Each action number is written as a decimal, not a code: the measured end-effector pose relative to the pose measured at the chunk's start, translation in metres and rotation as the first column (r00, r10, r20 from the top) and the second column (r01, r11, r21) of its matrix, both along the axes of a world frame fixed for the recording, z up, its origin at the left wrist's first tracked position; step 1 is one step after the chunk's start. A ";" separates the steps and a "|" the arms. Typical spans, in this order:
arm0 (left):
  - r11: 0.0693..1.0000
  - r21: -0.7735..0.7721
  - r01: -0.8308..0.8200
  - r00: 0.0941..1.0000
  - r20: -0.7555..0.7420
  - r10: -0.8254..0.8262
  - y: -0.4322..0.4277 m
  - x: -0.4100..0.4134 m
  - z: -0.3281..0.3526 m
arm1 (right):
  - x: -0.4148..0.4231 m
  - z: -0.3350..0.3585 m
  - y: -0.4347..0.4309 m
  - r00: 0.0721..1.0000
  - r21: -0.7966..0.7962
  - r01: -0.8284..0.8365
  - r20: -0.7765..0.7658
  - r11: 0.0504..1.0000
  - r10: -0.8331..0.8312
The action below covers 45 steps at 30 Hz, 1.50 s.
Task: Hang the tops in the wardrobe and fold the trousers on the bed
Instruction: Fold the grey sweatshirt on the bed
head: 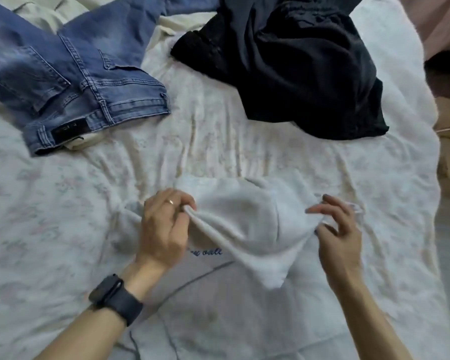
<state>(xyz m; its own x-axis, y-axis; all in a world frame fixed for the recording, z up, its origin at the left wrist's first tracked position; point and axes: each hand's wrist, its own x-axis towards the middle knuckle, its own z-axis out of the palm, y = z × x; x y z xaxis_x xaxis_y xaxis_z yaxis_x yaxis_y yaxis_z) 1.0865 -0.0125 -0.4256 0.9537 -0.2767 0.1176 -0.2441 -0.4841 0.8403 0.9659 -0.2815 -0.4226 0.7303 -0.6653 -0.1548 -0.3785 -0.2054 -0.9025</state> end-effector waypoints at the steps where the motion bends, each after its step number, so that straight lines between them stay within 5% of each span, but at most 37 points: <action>1: 0.992 0.094 0.083 0.995 0.048 -0.088 0.012 -0.031 -0.004 | -0.035 -0.006 0.008 0.994 -0.049 -0.028 -0.104 0.998 0.023; 4: 0.911 0.336 0.240 0.967 0.005 -0.256 0.042 -0.105 -0.029 | -0.124 -0.029 0.036 0.928 -0.157 -0.194 -0.350 0.968 0.129; 8: 0.792 0.514 0.329 0.944 -0.209 -0.256 0.058 -0.163 -0.045 | -0.161 -0.031 0.060 0.893 -0.204 -0.239 -0.431 0.950 0.132; 13: 0.938 0.327 -0.118 0.914 -0.334 0.232 0.029 -0.145 -0.025 | -0.123 -0.003 0.047 0.902 -0.076 -0.056 -0.431 0.996 0.017; 16: 0.873 0.234 -0.428 0.707 -0.515 0.485 0.008 -0.079 -0.020 | -0.069 0.009 0.023 0.916 -0.018 0.083 -0.392 0.996 -0.083; 19: 0.923 0.275 -0.269 0.488 -0.788 0.377 -0.001 -0.015 -0.030 | -0.009 0.008 -0.002 0.839 0.223 0.113 -0.543 0.968 0.027; 24: 0.903 0.275 -0.330 0.636 -0.642 0.427 -0.011 0.038 -0.043 | 0.025 -0.019 -0.022 0.892 0.376 0.148 -0.451 0.915 0.041; 29: 0.948 0.276 -0.160 0.702 -0.643 0.306 -0.008 0.036 -0.055 | 0.019 -0.049 -0.020 0.906 0.361 0.243 -0.417 0.900 -0.078; 32: 0.931 0.336 -0.144 0.801 -0.513 0.309 0.007 0.039 -0.052 | 0.025 -0.050 -0.024 0.905 0.305 0.220 -0.417 0.927 -0.078; 34: 0.965 0.203 -0.168 0.798 -0.546 0.254 0.017 0.051 -0.047 | 0.029 -0.048 -0.025 0.906 0.288 0.223 -0.413 0.931 -0.090; 37: 0.995 0.091 0.044 0.677 -0.735 0.037 0.023 0.067 -0.030 | 0.032 -0.046 -0.020 0.902 0.298 0.191 -0.429 0.935 -0.048; 39: 0.962 0.232 0.145 0.777 -0.629 0.034 0.020 0.066 -0.023 | 0.032 -0.042 -0.010 0.892 0.120 0.118 -0.449 0.986 -0.052; 41: 0.878 0.453 0.152 0.941 -0.339 0.012 0.009 0.043 -0.015 | 0.027 -0.037 0.012 0.879 -0.256 -0.005 -0.463 0.967 -0.118; 43: 0.786 0.582 0.209 0.978 -0.128 -0.166 -0.017 0.010 -0.009 | 0.020 -0.028 0.052 0.930 -0.501 -0.201 -0.368 0.842 0.003; 45: 0.652 0.677 0.341 0.918 -0.092 -0.385 -0.042 -0.026 -0.021 | 0.011 -0.033 0.085 0.869 -0.569 -0.486 -0.398 0.663 0.295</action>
<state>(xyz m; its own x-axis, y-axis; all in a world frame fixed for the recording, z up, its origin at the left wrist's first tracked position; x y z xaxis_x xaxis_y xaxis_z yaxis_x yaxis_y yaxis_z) 1.0608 -0.0541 -0.4464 0.7580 -0.6242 -0.1892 -0.5576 -0.7706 0.3087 0.9771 -0.1968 -0.4555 0.9428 -0.3325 -0.0237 -0.3159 -0.8685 -0.3820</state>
